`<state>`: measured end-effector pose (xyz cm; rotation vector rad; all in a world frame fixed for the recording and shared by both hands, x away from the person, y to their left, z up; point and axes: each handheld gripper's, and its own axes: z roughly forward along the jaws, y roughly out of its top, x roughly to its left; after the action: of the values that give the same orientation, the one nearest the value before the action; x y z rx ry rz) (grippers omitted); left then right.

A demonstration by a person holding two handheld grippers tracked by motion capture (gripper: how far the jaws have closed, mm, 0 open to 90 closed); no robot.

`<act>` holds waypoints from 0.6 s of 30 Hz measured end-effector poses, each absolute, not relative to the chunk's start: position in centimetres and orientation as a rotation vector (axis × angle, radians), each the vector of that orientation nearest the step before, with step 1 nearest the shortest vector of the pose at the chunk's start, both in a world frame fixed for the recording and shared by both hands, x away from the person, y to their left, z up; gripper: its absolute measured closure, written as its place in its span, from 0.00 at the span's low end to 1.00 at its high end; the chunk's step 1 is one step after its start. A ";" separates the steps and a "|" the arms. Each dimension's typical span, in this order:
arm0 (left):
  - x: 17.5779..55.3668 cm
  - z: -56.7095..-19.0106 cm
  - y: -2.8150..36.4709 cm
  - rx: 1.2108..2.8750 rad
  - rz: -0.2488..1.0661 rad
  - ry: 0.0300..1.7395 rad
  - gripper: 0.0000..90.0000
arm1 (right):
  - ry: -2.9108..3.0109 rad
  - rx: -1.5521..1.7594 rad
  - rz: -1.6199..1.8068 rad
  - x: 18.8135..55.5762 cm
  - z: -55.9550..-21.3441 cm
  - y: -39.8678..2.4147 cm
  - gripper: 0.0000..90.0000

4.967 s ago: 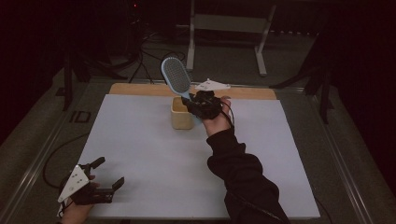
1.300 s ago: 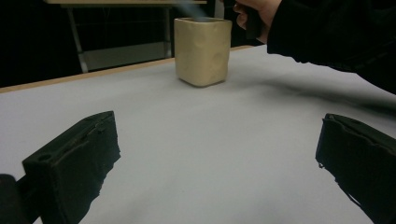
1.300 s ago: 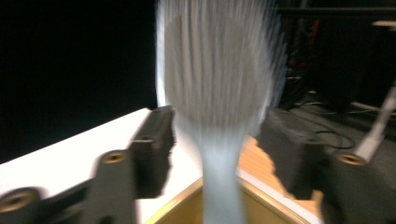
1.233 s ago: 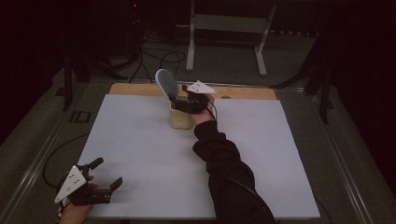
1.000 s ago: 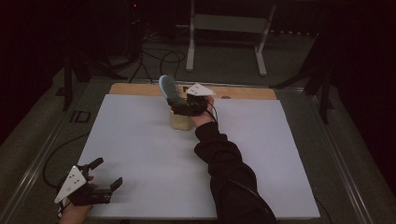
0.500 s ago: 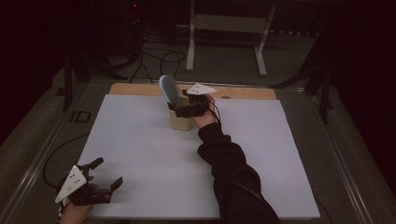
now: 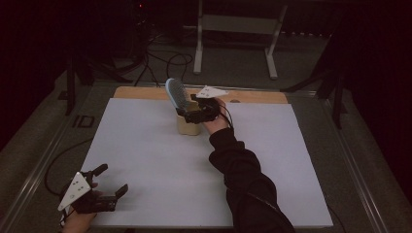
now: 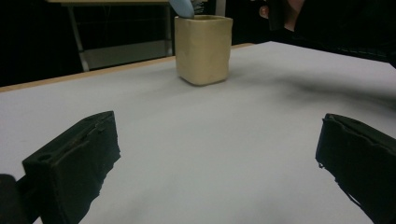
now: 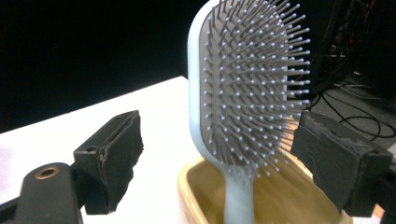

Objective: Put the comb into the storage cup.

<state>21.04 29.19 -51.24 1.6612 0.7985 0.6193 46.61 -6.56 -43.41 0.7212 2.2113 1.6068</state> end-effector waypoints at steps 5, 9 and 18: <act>21.1 -51.3 29.1 1.664 0.619 0.799 0.00 | 2.257 0.721 1.582 46.1 -43.4 -7.3 0.14; 21.1 -51.3 29.1 1.666 0.619 0.799 0.00 | 2.282 0.718 1.561 45.6 -43.5 -7.8 0.14; 21.2 -51.3 29.1 1.667 0.621 0.802 0.00 | 2.302 0.698 1.558 44.2 -43.1 -9.0 0.12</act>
<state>21.16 29.08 -51.33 1.6672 0.8017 0.6213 44.22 -9.01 -43.15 0.6978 2.3025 1.5578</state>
